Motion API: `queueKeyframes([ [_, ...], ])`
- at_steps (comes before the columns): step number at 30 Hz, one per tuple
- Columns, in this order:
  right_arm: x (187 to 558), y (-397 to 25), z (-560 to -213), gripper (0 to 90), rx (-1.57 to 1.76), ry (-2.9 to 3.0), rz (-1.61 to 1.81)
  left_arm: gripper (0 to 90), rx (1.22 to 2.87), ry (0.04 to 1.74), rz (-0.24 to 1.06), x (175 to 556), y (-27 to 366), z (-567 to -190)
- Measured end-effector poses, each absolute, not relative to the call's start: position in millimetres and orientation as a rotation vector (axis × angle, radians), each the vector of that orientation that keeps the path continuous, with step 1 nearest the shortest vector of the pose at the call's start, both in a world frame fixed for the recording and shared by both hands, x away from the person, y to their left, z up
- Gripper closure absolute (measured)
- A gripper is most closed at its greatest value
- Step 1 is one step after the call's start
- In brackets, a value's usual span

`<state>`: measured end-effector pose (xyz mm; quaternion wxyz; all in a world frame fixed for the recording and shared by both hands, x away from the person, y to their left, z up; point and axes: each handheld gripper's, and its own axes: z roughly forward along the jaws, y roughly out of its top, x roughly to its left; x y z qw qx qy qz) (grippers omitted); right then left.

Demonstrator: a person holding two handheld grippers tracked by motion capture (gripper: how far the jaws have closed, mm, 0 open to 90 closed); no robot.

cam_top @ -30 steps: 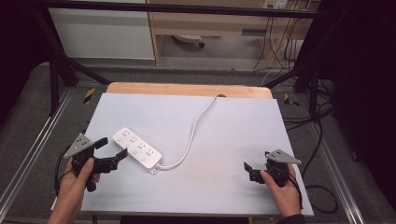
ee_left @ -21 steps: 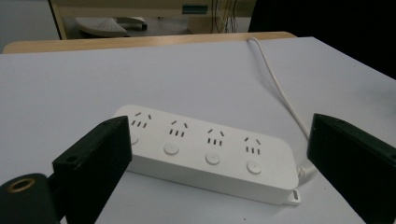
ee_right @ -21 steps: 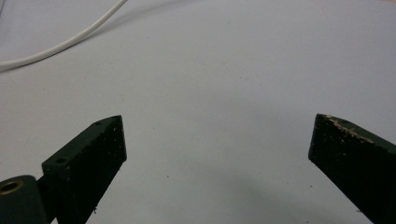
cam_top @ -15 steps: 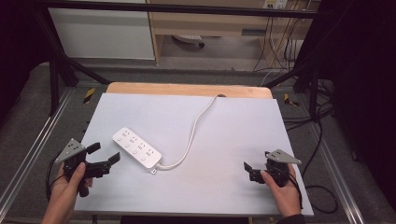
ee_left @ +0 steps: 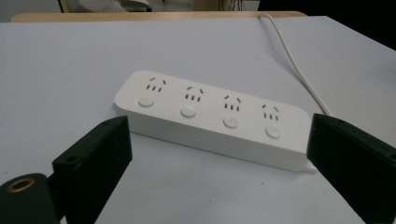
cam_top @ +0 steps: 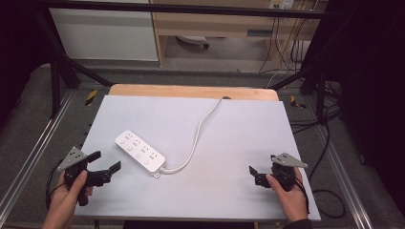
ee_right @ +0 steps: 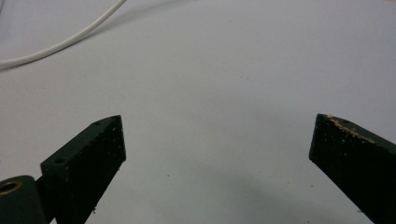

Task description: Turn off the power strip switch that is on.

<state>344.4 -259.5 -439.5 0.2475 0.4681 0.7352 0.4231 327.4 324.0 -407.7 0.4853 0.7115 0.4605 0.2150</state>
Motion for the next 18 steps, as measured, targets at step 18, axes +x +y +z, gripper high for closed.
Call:
queueKeyframes([
  [18, 362.6, -256.7, -462.9, 3.5, 1.43, 2.057, 0.898, 6.9, 1.862, 1.078, 0.489, 328.5, 298.2, -426.6],
])
